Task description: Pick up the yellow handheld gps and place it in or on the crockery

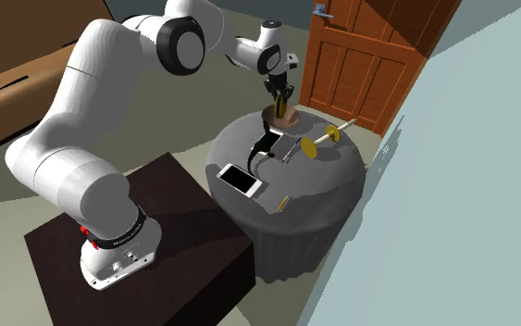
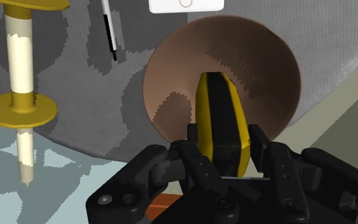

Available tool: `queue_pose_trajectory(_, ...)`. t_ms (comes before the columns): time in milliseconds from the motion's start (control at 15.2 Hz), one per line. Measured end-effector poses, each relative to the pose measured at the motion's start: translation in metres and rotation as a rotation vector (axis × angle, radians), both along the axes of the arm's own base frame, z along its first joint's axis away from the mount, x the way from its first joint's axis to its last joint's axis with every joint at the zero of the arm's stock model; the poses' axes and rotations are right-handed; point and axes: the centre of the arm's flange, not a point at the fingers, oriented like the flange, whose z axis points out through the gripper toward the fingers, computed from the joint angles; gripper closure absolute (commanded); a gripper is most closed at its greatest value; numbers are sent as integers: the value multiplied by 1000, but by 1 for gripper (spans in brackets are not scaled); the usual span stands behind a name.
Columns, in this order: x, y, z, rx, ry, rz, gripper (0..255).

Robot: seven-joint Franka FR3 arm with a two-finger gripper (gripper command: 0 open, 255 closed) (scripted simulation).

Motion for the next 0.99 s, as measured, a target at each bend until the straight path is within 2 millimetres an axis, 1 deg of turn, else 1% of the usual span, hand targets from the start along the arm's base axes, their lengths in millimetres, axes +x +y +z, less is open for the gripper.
queue_pose_trajectory(132,0,0,0,0,0,0,255)
queue_pose_trajectory(198,0,0,0,0,0,0,0)
queue_pose_trajectory(594,0,0,0,0,-1,0,0)
queue_pose_trajectory(660,-1,0,6,0,0,0,0)
queue_pose_trajectory(858,-7,3,38,0,-1,0,0)
queue_pose_trajectory(990,-9,1,47,0,-2,0,0)
